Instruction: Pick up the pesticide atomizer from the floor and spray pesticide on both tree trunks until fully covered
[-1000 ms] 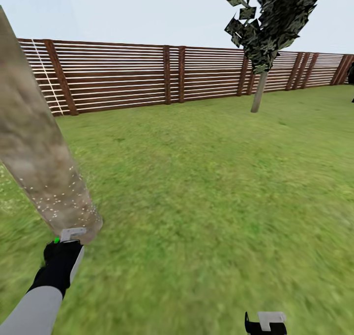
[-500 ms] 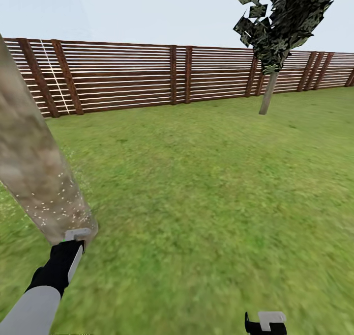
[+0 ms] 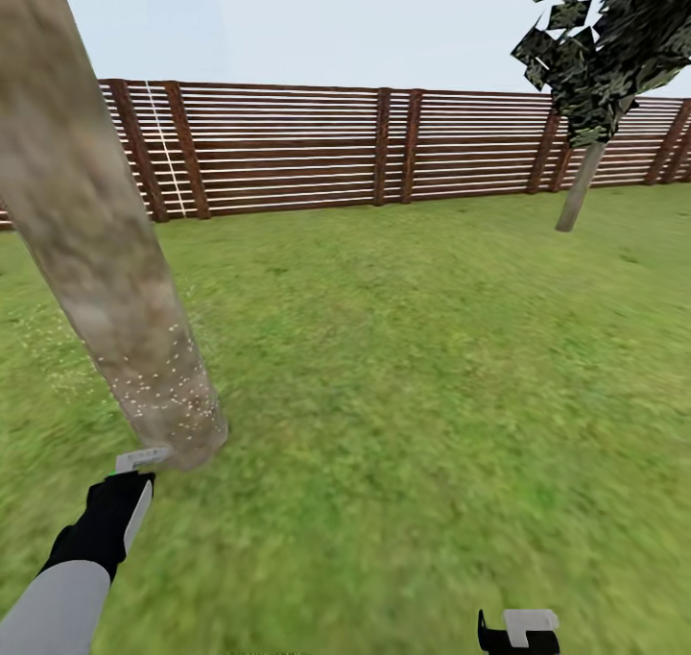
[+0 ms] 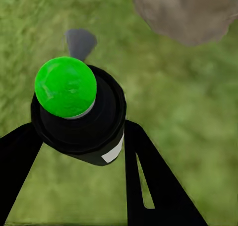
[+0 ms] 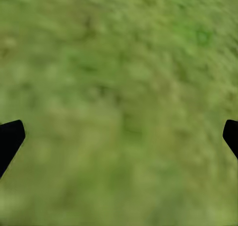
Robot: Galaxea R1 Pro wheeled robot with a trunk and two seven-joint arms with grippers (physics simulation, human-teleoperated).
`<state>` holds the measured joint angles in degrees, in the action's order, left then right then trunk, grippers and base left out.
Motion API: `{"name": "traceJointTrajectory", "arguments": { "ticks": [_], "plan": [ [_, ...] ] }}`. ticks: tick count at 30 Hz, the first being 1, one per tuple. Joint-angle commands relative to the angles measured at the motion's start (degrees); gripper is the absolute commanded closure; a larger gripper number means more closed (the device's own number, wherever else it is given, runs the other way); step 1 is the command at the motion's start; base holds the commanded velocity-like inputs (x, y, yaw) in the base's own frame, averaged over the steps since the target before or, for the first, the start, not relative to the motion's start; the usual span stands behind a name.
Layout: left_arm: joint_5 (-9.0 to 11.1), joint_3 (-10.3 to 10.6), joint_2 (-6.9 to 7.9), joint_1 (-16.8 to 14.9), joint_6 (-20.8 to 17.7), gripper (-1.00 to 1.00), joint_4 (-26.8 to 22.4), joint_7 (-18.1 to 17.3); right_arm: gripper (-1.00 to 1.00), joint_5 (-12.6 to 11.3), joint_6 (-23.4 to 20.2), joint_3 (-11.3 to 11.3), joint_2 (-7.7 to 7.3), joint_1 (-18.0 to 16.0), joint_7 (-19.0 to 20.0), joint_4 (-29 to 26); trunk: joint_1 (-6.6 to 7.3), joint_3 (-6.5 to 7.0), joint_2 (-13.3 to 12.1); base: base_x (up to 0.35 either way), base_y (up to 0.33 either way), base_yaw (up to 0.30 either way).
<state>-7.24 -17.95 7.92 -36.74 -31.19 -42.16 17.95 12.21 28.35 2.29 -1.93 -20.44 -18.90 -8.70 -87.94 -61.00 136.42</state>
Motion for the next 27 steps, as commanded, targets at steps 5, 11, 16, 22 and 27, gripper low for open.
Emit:
{"name": "traceJointTrajectory", "arguments": {
  "ticks": [5, 11, 16, 22, 27],
  "plan": [
    [0.3, 0.2, -0.33, 0.0, 0.2, 1.00, 0.2, -0.1, -1.00, 0.0, 0.0, 0.0, 0.00, 0.0, 0.0, 0.0, 0.00, 0.00, 0.0, 0.000, 0.000, 0.277],
    [0.0, 0.4, -0.74, 0.0, 0.8, 1.00, -0.3, -0.3, -1.00, 0.0, 0.0, 0.0, 0.00, 0.0, 0.0, 0.0, 0.00, 0.00, 0.0, 0.000, 0.000, 0.277],
    [0.0, 1.6, -0.83, 0.2, 2.3, 1.00, 0.4, -1.0, -1.00, 0.0, 0.0, 0.0, 0.00, 0.0, 0.0, 0.0, 0.00, 0.00, 0.0, 0.000, 0.000, 0.277],
    [-5.8, 7.7, 3.48, 0.8, 7.8, 1.00, 1.8, -28.8, -1.00, 0.0, 0.0, 0.0, 0.00, 0.0, 0.0, 0.0, 0.00, 0.00, 0.0, 0.000, 0.000, 0.276],
    [-24.5, 7.9, 6.35, 1.3, 21.7, 1.00, 9.5, -47.5, -1.00, -0.1, 0.0, 0.0, 0.00, 0.0, 0.0, 0.0, 0.00, 0.00, 0.0, 0.000, 0.000, 0.275]
  ]
}}
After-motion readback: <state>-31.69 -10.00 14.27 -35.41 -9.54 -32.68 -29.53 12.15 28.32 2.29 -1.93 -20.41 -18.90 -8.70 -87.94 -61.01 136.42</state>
